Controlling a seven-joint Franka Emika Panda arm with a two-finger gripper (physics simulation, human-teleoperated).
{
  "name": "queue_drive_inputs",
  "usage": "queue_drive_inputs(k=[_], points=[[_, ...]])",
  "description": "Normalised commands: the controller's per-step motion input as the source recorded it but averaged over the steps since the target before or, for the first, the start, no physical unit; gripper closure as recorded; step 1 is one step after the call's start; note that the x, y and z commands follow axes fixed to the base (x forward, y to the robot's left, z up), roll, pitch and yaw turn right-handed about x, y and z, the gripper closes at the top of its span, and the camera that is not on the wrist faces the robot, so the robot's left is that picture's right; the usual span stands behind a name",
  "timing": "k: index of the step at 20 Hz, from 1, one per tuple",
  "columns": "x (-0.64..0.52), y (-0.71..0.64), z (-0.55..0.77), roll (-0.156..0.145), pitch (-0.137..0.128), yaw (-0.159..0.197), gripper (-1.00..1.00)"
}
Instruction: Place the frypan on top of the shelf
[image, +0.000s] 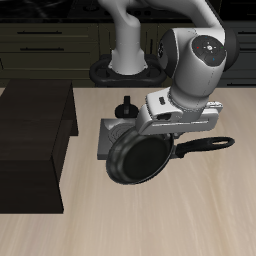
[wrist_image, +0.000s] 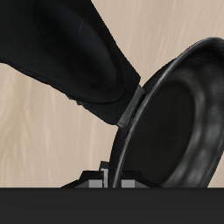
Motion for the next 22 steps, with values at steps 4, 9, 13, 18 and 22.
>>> queue_drive_inputs(k=[4,9,13,18,22], points=[[-0.08,-0.08,0.26,-0.005,-0.026,0.011,1.0],[-0.09,-0.07,0.33,-0.017,-0.034,0.013,1.0],[-0.07,-0.07,0.31,-0.018,-0.029,0.018,1.0],[-0.03,-0.04,0.26,-0.002,-0.023,0.003,1.0],[-0.09,0.01,0.32,0.005,-0.01,0.001,1.0]])
